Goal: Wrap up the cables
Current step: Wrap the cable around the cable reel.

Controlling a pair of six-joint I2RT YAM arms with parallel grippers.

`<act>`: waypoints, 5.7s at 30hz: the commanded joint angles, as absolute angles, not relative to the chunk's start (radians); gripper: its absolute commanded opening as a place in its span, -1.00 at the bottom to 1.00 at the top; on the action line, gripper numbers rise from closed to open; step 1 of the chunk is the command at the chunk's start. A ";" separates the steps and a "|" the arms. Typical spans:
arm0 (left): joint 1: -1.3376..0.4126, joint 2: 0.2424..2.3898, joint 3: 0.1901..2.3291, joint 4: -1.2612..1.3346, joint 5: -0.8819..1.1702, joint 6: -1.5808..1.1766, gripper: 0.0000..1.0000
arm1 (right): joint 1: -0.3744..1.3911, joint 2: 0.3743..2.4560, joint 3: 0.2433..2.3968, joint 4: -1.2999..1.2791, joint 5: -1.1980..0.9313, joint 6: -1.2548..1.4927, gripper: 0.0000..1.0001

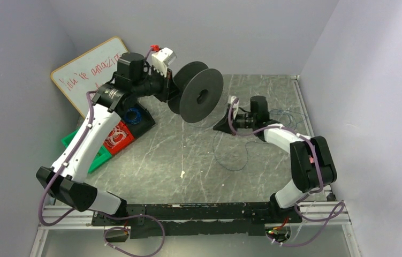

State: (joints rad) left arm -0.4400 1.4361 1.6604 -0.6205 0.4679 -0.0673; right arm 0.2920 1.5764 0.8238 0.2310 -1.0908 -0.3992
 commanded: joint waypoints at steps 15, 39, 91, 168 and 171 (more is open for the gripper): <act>-0.433 1.372 1.626 -0.731 0.449 0.154 -0.95 | 0.099 1.978 1.707 -0.833 -0.993 -0.264 -1.00; -0.463 1.812 1.673 -0.612 -0.198 -0.070 -0.95 | 0.256 1.961 1.763 -0.120 -1.358 0.565 -1.00; -0.088 1.807 1.941 -0.591 0.712 -0.492 -0.95 | 0.385 2.026 1.485 -0.361 -1.217 -0.020 -0.90; -0.471 1.867 1.589 -0.512 0.097 0.075 -0.95 | 0.043 1.874 1.559 -0.336 -1.295 0.187 -0.93; -0.471 1.869 1.592 -0.517 0.073 0.064 -0.95 | 0.044 1.862 1.550 -0.305 -1.323 0.217 -0.99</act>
